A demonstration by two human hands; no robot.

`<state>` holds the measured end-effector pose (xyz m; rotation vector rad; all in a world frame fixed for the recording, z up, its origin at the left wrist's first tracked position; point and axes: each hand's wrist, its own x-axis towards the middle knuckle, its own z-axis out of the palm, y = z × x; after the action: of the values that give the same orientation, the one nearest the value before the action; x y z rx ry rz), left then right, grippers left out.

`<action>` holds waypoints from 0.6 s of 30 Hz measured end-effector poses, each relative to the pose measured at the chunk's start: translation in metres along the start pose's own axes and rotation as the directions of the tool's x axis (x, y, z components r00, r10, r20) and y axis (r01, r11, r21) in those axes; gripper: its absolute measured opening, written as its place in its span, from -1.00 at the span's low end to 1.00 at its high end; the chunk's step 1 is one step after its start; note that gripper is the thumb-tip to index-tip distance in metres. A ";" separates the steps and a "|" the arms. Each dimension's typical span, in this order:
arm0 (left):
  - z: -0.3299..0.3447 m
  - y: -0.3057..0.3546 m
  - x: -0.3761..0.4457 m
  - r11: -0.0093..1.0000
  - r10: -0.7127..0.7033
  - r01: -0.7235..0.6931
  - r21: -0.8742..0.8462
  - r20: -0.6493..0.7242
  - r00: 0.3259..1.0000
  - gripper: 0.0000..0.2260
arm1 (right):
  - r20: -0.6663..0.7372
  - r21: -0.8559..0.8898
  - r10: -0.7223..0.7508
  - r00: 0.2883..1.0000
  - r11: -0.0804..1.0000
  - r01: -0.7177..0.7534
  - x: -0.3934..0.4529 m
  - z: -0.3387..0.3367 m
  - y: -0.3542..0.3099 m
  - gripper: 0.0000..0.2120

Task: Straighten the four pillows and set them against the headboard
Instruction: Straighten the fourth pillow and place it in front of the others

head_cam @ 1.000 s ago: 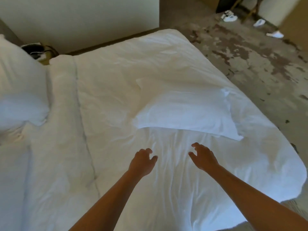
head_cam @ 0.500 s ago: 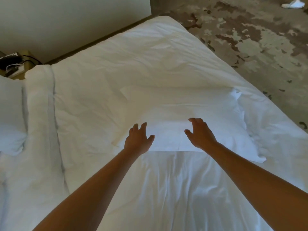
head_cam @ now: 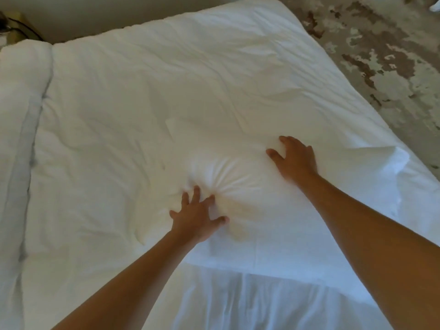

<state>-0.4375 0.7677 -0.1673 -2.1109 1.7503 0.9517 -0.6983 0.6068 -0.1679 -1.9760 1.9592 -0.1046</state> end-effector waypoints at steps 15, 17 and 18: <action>0.030 -0.016 -0.011 0.995 0.005 -0.007 0.103 0.012 1.000 -0.28 | -0.067 -0.319 -0.016 0.998 0.948 -0.006 -0.041 0.045 -0.013 -0.22; 0.016 -0.017 -0.028 0.996 -0.001 0.000 0.088 0.009 1.000 -0.39 | -0.039 -0.302 -0.003 0.999 0.953 -0.008 -0.065 0.045 -0.017 -0.22; 0.007 -0.016 -0.036 0.998 0.012 -0.008 0.055 -0.063 0.998 -0.47 | -0.024 -0.293 0.000 1.000 0.956 -0.007 -0.078 0.045 -0.018 -0.21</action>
<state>-0.4270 0.8041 -0.1538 -2.1219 1.7974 0.8389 -0.6702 0.6922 -0.1896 -2.1600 2.0945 0.1755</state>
